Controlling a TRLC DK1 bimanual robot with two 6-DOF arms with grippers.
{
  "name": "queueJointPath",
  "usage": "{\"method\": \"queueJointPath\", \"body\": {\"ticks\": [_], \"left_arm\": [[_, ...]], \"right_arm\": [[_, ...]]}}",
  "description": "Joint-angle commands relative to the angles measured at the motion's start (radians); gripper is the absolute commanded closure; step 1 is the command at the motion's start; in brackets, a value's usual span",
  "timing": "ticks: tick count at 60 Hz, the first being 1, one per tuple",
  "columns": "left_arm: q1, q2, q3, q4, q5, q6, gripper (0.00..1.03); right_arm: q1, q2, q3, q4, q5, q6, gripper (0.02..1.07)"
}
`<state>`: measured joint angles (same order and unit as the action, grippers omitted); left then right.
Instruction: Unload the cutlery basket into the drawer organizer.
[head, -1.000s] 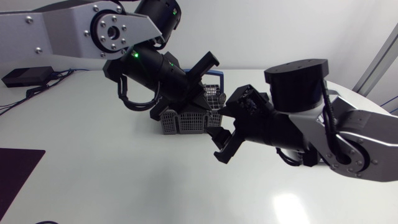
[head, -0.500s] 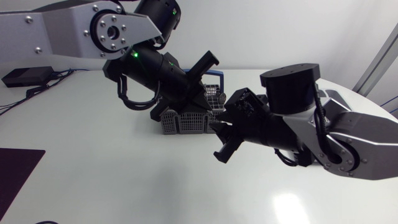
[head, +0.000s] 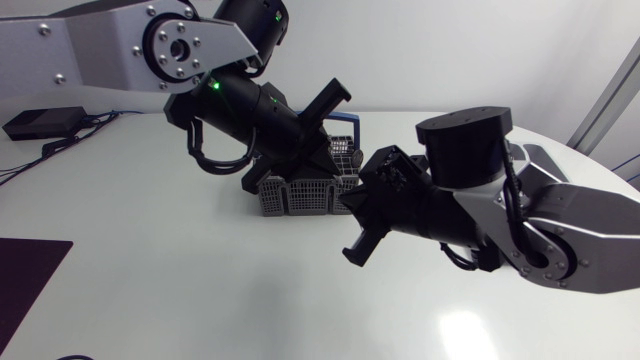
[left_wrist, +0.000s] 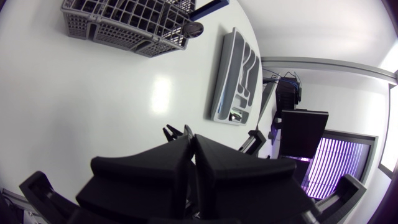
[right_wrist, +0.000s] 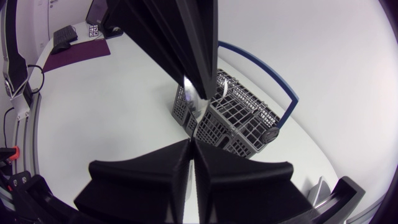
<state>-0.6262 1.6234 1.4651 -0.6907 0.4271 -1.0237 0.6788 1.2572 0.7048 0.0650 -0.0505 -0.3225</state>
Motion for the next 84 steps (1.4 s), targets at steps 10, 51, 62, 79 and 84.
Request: {"method": "queueJointPath", "body": {"ticks": [10,51,62,79,84], "left_arm": [[0.022,-0.022,0.026,-0.004,0.041,-0.027,0.44],[0.114,0.047,0.116,-0.128,-0.136,0.050,0.16],[0.112,0.098,0.159,-0.156,-0.203,0.091,0.16],[0.105,0.182,0.216,-0.164,-0.301,0.145,0.15],[0.103,0.201,0.228,-0.159,-0.318,0.154,0.15]], "right_arm": [[-0.007,0.007,-0.033,0.006,0.001,-0.020,1.01],[-0.251,-0.160,-0.071,-0.137,-0.141,-0.125,1.01],[-0.392,-0.219,-0.070,-0.245,-0.224,-0.331,1.01],[-0.637,-0.202,-0.059,-0.410,-0.336,-0.722,1.01],[-0.726,-0.168,-0.051,-0.438,-0.362,-0.845,1.01]]}}
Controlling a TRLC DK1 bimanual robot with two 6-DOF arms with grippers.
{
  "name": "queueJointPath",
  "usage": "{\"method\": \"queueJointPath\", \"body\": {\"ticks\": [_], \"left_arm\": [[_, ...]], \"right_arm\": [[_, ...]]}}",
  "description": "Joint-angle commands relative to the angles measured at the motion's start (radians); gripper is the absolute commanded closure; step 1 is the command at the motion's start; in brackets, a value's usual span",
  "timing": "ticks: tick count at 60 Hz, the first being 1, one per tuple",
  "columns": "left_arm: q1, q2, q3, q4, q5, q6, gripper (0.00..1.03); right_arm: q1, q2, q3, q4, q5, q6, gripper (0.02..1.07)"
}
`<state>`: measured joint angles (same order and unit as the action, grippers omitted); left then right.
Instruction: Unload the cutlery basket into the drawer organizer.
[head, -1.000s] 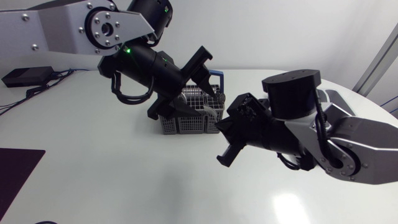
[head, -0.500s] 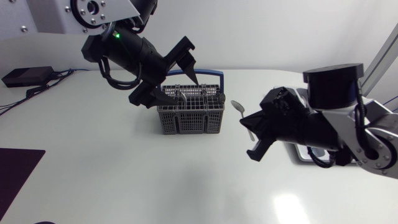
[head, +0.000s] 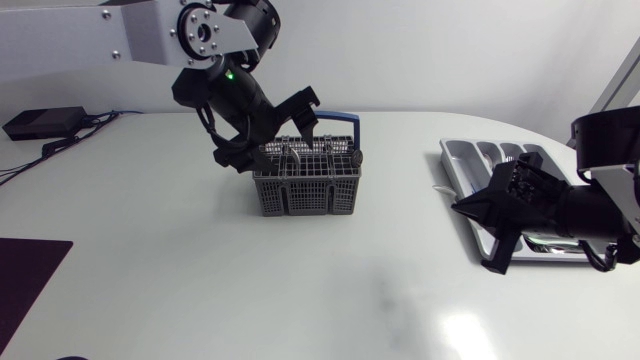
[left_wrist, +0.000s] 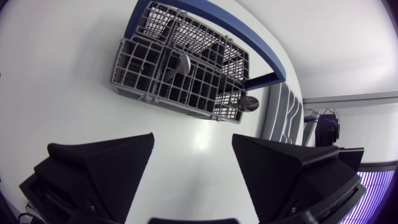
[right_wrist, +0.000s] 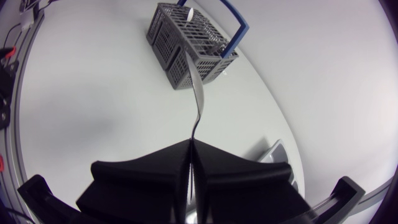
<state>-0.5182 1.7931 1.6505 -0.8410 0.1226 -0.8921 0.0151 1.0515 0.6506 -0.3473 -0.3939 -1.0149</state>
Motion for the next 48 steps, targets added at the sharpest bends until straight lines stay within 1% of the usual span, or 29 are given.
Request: {"method": "queueJointPath", "body": {"ticks": [1,13,21,33,48], "left_arm": [[-0.005,0.035,0.045,-0.009,-0.015,0.022,0.15],[-0.002,0.058,0.054,-0.006,-0.034,0.024,0.15],[-0.002,0.065,0.055,0.000,-0.047,0.024,0.15],[-0.008,0.077,0.066,0.002,-0.067,0.022,0.15],[-0.009,0.092,0.077,0.002,-0.081,0.022,0.15]], "right_arm": [[-0.081,0.048,0.006,-0.028,-0.020,-0.179,1.01],[-0.279,0.196,0.076,-0.104,-0.042,-0.473,1.01],[-0.394,0.295,0.141,-0.131,-0.039,-0.620,1.01],[-0.506,0.432,0.238,-0.176,-0.013,-0.761,1.01],[-0.593,0.591,0.351,-0.193,0.075,-0.896,1.01]]}}
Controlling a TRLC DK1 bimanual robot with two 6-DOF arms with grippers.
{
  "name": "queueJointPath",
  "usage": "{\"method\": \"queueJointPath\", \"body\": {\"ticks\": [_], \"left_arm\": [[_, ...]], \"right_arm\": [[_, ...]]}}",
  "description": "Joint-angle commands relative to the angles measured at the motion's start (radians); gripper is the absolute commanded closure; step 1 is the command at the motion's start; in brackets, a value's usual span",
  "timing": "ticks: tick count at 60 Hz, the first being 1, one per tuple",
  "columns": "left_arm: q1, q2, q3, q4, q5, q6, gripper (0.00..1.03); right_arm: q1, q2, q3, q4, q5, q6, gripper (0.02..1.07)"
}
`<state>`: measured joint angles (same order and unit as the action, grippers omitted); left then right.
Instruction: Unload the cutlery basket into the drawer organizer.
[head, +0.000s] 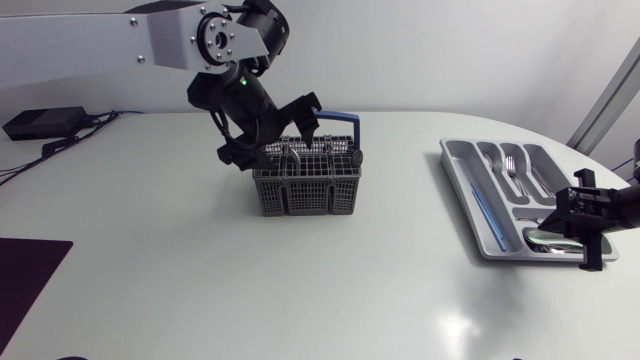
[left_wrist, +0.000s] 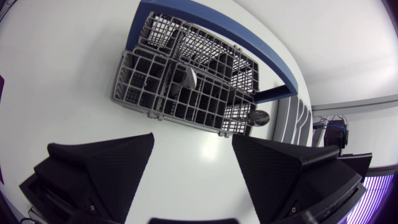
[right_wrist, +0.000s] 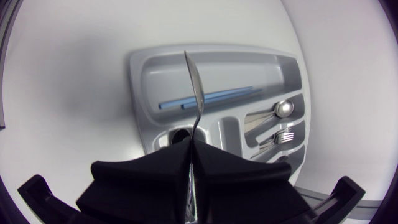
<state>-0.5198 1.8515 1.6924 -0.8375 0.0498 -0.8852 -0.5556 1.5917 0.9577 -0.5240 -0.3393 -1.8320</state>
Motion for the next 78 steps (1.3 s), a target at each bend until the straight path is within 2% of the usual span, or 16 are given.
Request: {"method": "queueJointPath", "body": {"ticks": [1,23,30,34,38,48,61,68,78], "left_arm": [[-0.008,0.034,0.035,-0.002,-0.010,0.015,0.14],[-0.009,0.054,0.043,-0.002,-0.031,0.015,0.14],[-0.009,0.068,0.049,-0.002,-0.033,0.015,0.14],[-0.009,0.072,0.055,-0.002,-0.036,0.022,0.14],[-0.005,0.074,0.061,-0.002,-0.039,0.025,0.14],[-0.005,0.077,0.058,-0.003,-0.048,0.008,0.14],[-0.023,0.083,0.050,0.048,-0.128,-0.020,0.14],[-0.034,0.086,0.041,0.098,-0.179,-0.029,0.14],[-0.032,0.095,0.024,0.166,-0.203,-0.044,0.15]], "right_arm": [[-0.027,0.062,0.050,-0.019,0.026,-0.087,1.01],[-0.107,0.221,0.182,-0.018,0.138,-0.191,1.00],[-0.113,0.220,0.167,-0.014,0.164,-0.204,0.85],[-0.115,0.208,0.156,-0.014,0.164,-0.205,0.71],[-0.113,0.194,0.151,-0.016,0.164,-0.202,0.51],[-0.101,0.125,0.124,-0.024,0.141,-0.182,0.33],[-0.073,0.039,0.095,-0.030,0.092,-0.101,0.25],[-0.058,0.013,0.104,-0.031,0.065,-0.029,0.15],[-0.052,0.004,0.124,-0.054,-0.003,0.037,0.12]]}}
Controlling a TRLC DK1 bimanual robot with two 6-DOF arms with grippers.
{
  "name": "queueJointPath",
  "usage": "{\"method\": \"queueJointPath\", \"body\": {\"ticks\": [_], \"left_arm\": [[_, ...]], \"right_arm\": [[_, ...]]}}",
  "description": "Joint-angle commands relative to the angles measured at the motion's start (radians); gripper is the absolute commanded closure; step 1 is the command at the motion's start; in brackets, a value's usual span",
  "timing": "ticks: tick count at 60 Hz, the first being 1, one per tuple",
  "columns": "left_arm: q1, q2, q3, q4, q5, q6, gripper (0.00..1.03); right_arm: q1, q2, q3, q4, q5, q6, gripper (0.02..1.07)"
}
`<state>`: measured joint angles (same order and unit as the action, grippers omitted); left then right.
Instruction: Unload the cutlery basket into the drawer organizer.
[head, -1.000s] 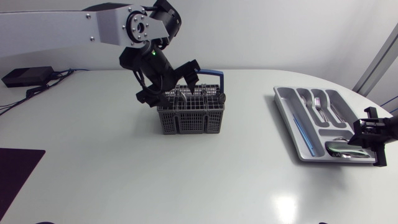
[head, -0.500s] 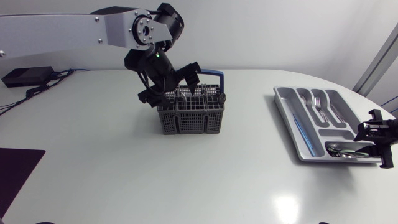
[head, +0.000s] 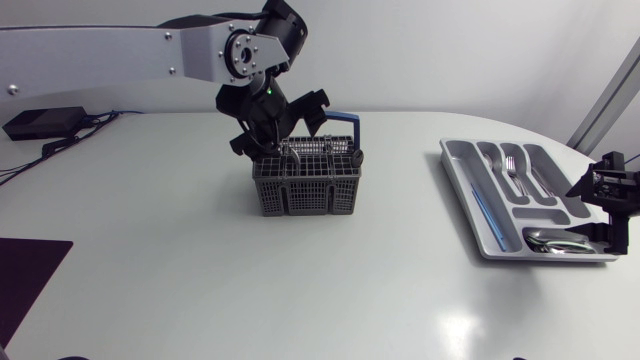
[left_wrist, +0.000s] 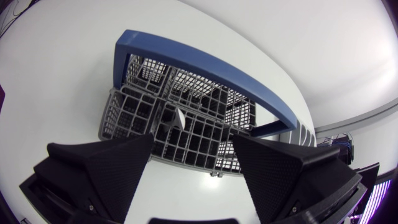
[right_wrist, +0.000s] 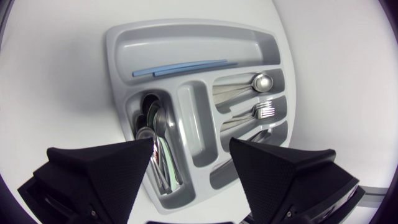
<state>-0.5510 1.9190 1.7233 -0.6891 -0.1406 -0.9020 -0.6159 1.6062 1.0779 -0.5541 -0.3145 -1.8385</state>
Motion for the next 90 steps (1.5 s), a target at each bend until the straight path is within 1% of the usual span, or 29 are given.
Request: {"method": "queueJointPath", "body": {"ticks": [1,14,24,38,44,53,62,71,75,80,90], "left_arm": [[-0.001,0.032,-0.008,0.022,-0.016,-0.029,0.15],[0.005,0.071,-0.005,0.037,-0.020,-0.029,0.15],[0.006,0.094,0.001,0.045,-0.040,-0.032,0.25],[0.010,0.110,0.002,0.068,-0.044,-0.035,0.27],[0.016,0.117,0.002,0.077,-0.048,-0.041,0.34],[0.016,0.126,0.007,0.079,-0.057,-0.044,0.34],[0.017,0.130,0.009,0.080,-0.082,-0.051,0.44],[0.017,0.137,0.009,0.082,-0.086,-0.051,0.45],[0.016,0.140,0.010,0.082,-0.093,-0.055,0.54],[0.014,0.144,0.013,0.082,-0.102,-0.058,0.61],[0.008,0.149,0.019,0.080,-0.103,-0.061,0.63]], "right_arm": [[0.008,-0.011,0.007,-0.027,-0.037,0.051,0.12],[0.045,-0.028,0.039,-0.087,-0.130,0.180,0.12],[0.099,-0.054,0.033,-0.107,-0.189,0.311,0.12],[0.203,-0.091,-0.010,-0.121,-0.259,0.482,0.13],[0.268,-0.108,-0.039,-0.121,-0.296,0.564,0.13],[0.349,-0.117,-0.068,-0.115,-0.327,0.653,0.13],[0.423,-0.150,-0.111,-0.064,-0.339,0.745,0.13],[0.499,-0.192,-0.154,-0.024,-0.347,0.821,0.13],[0.532,-0.203,-0.177,0.003,-0.345,0.854,0.13],[0.567,-0.206,-0.199,0.045,-0.340,0.892,0.13],[0.624,-0.207,-0.223,0.092,-0.325,0.947,0.13]]}}
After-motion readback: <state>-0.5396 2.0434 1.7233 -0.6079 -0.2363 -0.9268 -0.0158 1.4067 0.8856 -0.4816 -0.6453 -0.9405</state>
